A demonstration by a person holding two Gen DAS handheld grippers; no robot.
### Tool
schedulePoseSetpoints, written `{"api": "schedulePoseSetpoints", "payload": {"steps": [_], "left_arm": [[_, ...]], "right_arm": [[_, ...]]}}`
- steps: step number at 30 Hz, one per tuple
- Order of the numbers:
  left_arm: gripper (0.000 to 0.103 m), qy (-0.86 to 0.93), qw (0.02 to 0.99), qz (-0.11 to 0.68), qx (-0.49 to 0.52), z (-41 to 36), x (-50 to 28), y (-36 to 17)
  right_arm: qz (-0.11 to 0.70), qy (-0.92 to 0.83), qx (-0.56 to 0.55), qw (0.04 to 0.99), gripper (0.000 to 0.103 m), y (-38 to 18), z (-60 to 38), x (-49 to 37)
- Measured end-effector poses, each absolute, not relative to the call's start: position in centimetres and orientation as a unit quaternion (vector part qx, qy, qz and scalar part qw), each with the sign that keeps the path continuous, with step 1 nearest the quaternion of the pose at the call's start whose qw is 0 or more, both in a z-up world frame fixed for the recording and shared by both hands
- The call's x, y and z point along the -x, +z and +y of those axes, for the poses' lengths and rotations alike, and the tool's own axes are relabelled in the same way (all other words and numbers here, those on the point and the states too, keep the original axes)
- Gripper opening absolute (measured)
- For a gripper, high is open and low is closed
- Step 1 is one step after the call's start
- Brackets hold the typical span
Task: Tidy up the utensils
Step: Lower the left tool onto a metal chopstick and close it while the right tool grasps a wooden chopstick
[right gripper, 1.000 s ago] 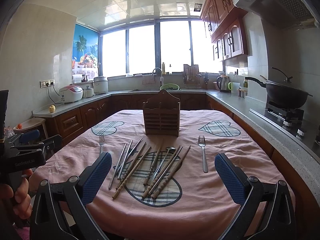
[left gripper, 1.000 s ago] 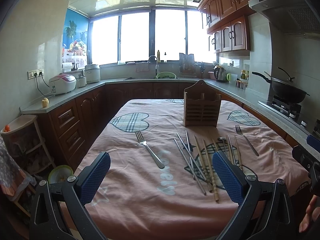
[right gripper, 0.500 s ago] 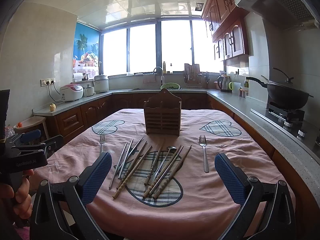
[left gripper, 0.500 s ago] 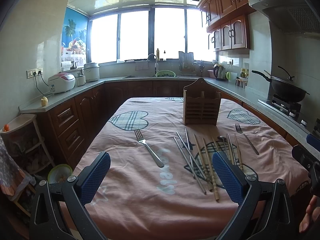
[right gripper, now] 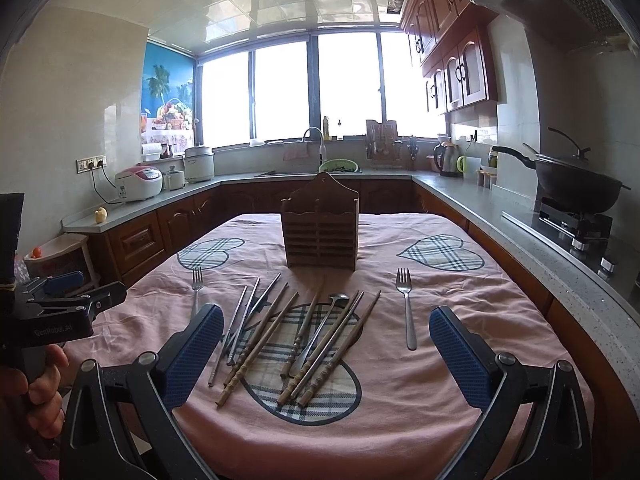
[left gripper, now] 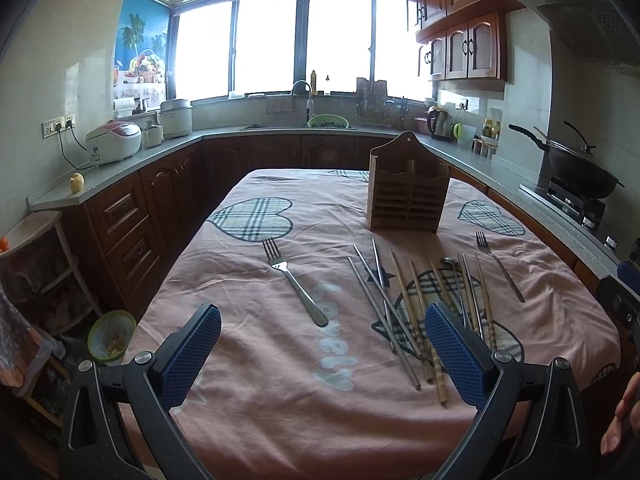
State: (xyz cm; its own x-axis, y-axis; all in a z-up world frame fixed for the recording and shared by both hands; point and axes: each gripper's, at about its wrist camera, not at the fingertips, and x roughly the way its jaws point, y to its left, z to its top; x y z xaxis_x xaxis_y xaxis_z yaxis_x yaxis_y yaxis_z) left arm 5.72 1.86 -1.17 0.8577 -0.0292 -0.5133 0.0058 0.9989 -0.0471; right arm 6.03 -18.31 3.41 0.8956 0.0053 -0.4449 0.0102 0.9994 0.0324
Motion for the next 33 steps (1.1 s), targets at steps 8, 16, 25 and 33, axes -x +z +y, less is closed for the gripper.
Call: {"api": "schedulePoseSetpoints", "payload": {"steps": [8,16,25,33], "left_arm": [[0.102,-0.010,0.948,0.316,0.040,2.8,-11.1,-0.6],[0.101,-0.010,0.931,0.360,0.056,3.7,-16.3,-0.9],[0.089,-0.020,0.917,0.394,0.053,3.5,-21.7,-1.7],[0.078,-0.028,0.896,0.440,0.049,2.5,-26.9,-3.8]], "right_arm": [[0.258,0.006,-0.046,0.965,0.103,2.9,-19.8,-9.9],[0.300,0.008,-0.077,0.951,0.102,1.3,-21.2,-14.1],[0.343,0.025,-0.080,0.936,0.080,-0.4,-21.0,-19.0],[0.383,0.048,-0.090,0.918,0.062,-2.5,-20.7,-23.8]]}}
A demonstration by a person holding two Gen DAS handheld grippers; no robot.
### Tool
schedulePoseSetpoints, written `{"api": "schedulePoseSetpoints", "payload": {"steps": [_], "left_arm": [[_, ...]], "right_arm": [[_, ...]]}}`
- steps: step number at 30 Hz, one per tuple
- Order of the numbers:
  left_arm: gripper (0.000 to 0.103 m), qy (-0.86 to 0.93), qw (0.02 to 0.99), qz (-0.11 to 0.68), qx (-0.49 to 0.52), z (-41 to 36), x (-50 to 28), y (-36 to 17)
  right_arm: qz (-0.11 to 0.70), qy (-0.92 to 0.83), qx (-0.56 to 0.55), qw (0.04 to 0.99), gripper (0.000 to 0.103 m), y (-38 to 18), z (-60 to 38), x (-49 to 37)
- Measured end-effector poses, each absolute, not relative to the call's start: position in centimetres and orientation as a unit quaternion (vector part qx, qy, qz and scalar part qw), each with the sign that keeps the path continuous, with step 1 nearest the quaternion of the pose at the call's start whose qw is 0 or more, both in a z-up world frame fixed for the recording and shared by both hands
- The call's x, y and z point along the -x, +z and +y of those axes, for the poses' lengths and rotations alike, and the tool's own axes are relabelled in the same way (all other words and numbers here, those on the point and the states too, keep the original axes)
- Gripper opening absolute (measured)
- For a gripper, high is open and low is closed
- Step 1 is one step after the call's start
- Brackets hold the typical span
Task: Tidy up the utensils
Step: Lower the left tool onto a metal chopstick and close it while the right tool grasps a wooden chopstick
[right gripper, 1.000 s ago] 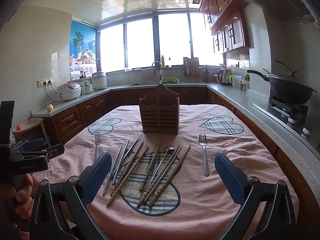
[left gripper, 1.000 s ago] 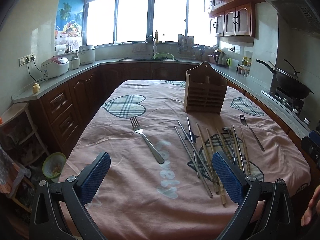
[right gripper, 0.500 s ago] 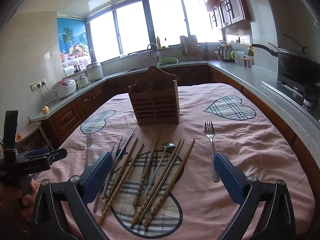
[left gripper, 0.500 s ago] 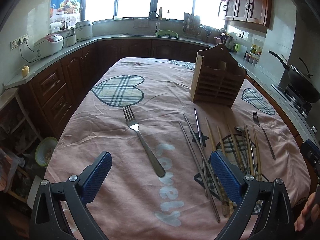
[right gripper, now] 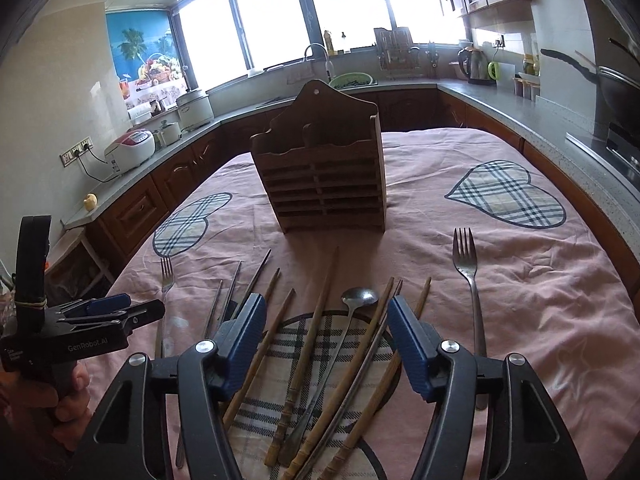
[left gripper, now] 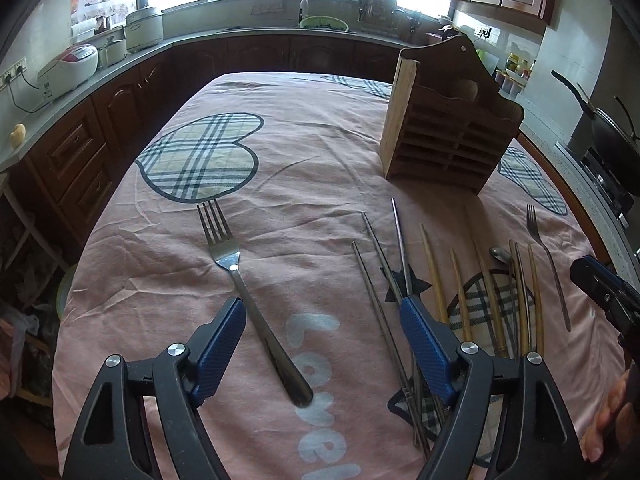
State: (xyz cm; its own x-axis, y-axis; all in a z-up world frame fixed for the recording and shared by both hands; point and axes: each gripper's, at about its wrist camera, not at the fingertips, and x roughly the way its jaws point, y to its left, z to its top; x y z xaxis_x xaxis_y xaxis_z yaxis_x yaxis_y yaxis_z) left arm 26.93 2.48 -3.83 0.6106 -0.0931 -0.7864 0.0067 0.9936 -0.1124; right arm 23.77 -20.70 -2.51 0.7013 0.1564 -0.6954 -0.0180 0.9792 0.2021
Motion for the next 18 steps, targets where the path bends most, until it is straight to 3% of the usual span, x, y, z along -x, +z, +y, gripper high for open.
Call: {"api": "schedulePoseSetpoints", "payload": {"steps": [5,12,18], "left_arm": [[0.067,-0.031,0.881,0.470,0.042,1.7,-30.5,-5.6],[0.062,-0.040,0.865,0.499,0.036,1.1,-34.1,-7.6],[0.045,-0.040,0.853,0.519,0.025,0.7,-36.1,-8.4]], "right_arm": [[0.408,0.057,-0.098,0.906,0.054,-3.9,-20.8,-26.8],[0.446,0.067,-0.104,0.886,0.048,-6.3,-20.3,-31.1],[0.477,0.065,-0.096,0.871,0.041,-8.4,-19.9,-34.1]]}}
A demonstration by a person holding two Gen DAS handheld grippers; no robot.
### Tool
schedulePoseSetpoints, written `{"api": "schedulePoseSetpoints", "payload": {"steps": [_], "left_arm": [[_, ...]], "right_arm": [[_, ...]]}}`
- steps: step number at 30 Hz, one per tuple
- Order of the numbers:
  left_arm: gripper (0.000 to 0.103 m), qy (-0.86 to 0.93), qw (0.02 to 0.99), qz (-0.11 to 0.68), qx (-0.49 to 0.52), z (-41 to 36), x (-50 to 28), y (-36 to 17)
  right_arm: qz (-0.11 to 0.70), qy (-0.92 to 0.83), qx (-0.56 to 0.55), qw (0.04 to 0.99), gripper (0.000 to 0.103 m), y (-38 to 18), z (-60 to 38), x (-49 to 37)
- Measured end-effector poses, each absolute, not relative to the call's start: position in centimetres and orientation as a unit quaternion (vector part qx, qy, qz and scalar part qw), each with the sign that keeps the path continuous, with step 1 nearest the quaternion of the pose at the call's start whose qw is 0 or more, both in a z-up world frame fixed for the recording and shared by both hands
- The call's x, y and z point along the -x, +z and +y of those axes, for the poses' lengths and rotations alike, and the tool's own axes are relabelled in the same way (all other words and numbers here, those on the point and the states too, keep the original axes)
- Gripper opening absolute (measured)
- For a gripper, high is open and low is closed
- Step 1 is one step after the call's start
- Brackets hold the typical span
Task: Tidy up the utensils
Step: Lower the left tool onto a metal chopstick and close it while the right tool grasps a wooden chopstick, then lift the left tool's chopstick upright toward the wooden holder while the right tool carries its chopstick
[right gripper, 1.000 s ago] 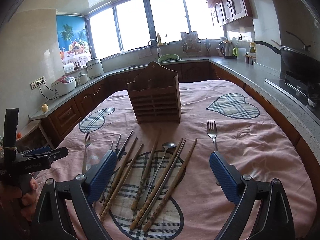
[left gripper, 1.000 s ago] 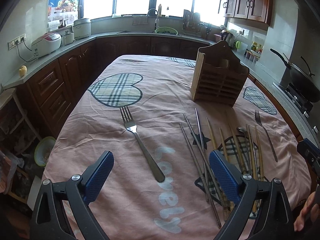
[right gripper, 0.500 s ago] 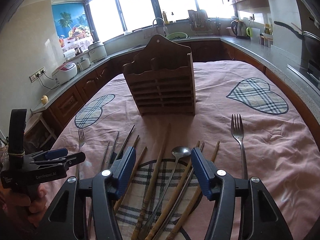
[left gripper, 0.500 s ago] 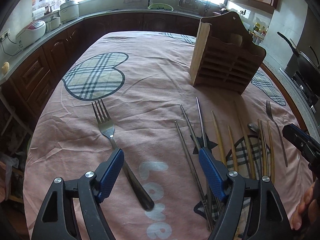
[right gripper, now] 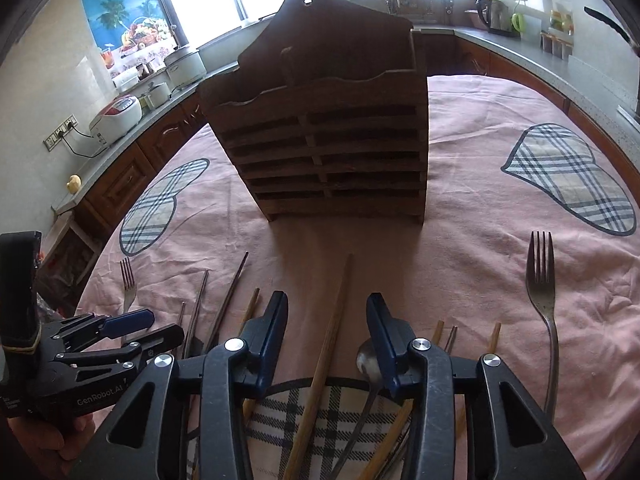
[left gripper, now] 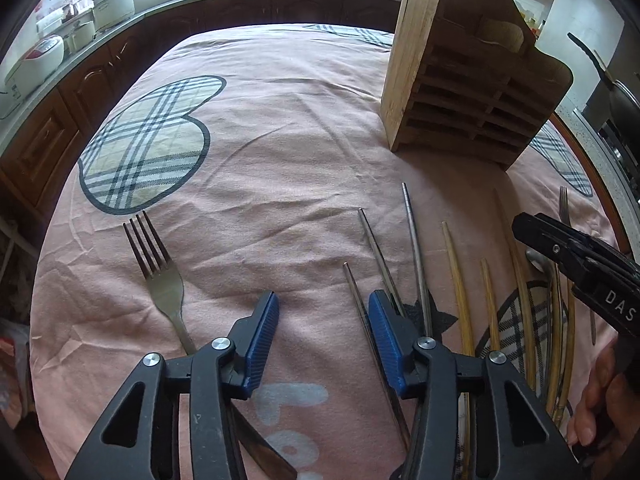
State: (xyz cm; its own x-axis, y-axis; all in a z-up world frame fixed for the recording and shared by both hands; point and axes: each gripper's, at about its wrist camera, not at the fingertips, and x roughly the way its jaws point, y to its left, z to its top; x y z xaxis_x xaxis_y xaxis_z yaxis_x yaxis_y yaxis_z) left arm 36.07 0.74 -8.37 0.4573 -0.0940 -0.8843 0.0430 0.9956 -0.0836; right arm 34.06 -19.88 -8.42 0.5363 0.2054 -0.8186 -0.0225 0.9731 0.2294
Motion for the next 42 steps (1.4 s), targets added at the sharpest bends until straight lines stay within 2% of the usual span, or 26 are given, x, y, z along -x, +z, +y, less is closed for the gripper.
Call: {"api": "schedulePoseSetpoints", "payload": {"steps": [7,9,11,13,24,42], "left_arm": [[0.044,-0.039,0.852,0.522,-0.008,-0.6,-36.9,-8.5],[0.038,-0.037,0.856,0.515,-0.021,-1.0,-36.7,-8.6],[0.021,-0.040,0.859,0.510,-0.024,-1.2,-36.6,-8.5],[0.007,-0.046,0.858,0.512,-0.017,-1.2,-36.6,-8.4],[0.005,-0.089,0.866,0.487,0.070,2.1,-34.0,-3.8],[0.003,-0.126,0.906,0.391,0.106,4.7,-26.4,5.5]], "right_arm": [[0.505,0.057,-0.066,0.859,0.031,-10.6,-19.2,-36.3],[0.505,0.052,-0.049,0.860,0.023,-10.6,-18.8,-36.6],[0.506,0.049,-0.045,0.860,0.010,-10.6,-18.9,-36.8],[0.506,0.052,-0.053,0.859,0.009,-10.6,-19.2,-36.8],[0.450,0.077,-0.116,0.882,0.007,-5.4,-21.1,-33.7],[0.352,0.083,-0.132,0.923,0.005,3.5,-22.4,-28.6]]}}
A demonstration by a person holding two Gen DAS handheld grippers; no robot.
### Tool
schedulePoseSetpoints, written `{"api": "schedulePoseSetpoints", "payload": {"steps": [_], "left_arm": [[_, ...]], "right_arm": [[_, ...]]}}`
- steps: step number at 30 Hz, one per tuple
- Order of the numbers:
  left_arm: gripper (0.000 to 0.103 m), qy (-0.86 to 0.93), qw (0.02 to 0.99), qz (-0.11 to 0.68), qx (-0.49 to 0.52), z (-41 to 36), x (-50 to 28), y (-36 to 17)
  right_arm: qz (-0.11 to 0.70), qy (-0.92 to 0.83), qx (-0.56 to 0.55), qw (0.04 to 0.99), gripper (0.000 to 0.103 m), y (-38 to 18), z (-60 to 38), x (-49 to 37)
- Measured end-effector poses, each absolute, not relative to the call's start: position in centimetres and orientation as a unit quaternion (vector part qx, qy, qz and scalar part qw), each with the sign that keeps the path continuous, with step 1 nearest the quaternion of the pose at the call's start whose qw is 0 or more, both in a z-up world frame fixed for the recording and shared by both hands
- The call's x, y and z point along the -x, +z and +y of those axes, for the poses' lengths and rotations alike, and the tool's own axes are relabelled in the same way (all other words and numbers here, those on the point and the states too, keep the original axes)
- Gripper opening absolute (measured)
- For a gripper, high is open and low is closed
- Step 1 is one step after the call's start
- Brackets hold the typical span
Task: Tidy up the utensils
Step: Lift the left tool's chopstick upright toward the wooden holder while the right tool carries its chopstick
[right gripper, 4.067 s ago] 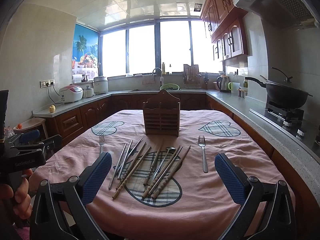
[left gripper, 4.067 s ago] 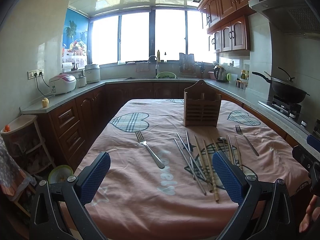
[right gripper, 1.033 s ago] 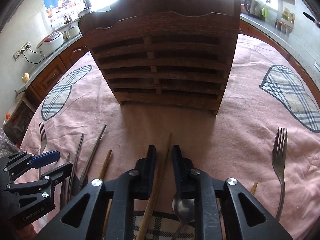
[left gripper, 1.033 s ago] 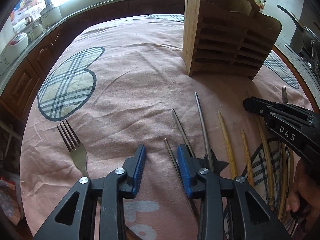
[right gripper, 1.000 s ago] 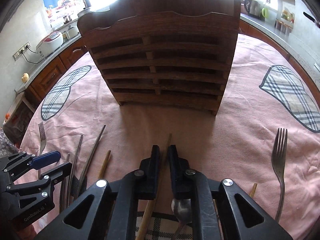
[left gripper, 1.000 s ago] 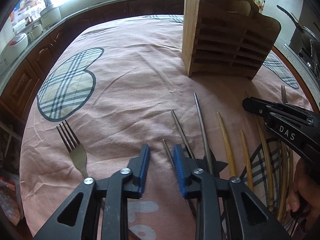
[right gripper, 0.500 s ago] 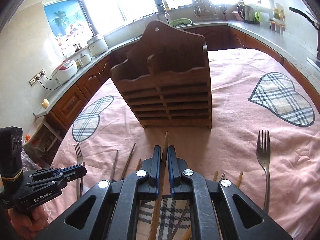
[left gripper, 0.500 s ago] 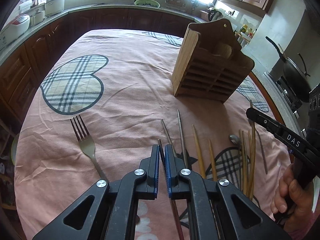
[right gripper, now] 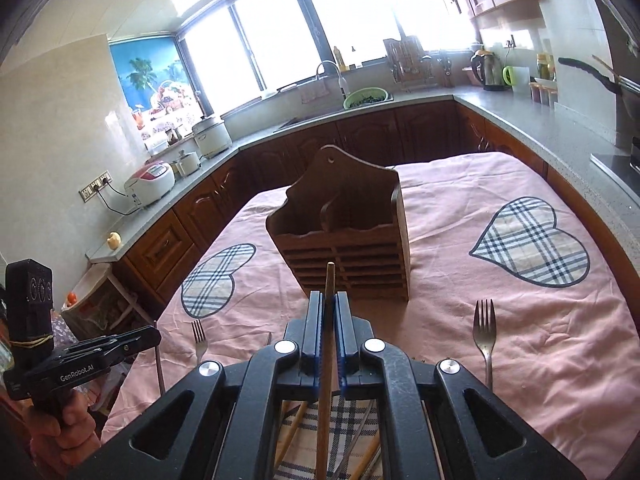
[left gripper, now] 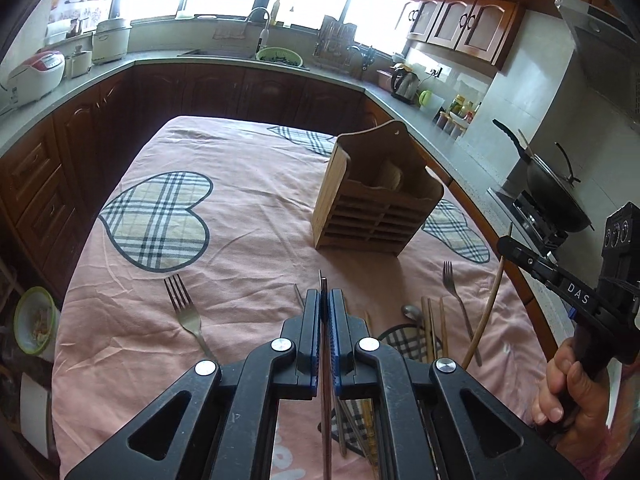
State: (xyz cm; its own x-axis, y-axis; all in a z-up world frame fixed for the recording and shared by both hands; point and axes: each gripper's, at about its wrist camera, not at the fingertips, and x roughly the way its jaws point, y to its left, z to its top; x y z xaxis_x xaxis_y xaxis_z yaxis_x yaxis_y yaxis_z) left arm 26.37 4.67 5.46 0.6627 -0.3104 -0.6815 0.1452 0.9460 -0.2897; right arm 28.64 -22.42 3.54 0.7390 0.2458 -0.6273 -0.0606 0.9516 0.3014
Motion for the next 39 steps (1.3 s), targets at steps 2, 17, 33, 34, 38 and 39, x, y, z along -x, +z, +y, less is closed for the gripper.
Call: {"api": "schedulePoseSetpoints", "payload": {"steps": [2,17,33,34,38,39], "left_arm": [[0.003,-0.128,0.910,0.381,0.105,4.7,-25.9,6.2],[0.003,-0.137,0.929,0.324,0.110,5.4,-25.0,9.7],[0.003,-0.144,0.945,0.272,0.110,5.7,-26.4,12.0],[0.003,-0.144,0.946,0.269,0.110,5.6,-26.6,12.3],[0.003,-0.151,0.952,0.245,0.108,5.2,-27.9,13.9],[0.003,-0.151,0.954,0.236,0.106,5.1,-28.3,14.3]], "right_arm": [[0.341,0.083,-0.131,0.927,0.005,4.4,-22.7,-28.3],[0.287,0.079,-0.131,0.946,0.005,7.8,-23.6,-28.1],[0.250,0.069,-0.122,0.958,0.005,10.2,-24.5,-30.0],[0.247,0.068,-0.122,0.959,0.005,10.4,-24.6,-30.2],[0.227,0.061,-0.126,0.964,0.005,12.0,-25.3,-31.4],[0.220,0.060,-0.127,0.965,0.005,12.5,-25.5,-31.7]]}}
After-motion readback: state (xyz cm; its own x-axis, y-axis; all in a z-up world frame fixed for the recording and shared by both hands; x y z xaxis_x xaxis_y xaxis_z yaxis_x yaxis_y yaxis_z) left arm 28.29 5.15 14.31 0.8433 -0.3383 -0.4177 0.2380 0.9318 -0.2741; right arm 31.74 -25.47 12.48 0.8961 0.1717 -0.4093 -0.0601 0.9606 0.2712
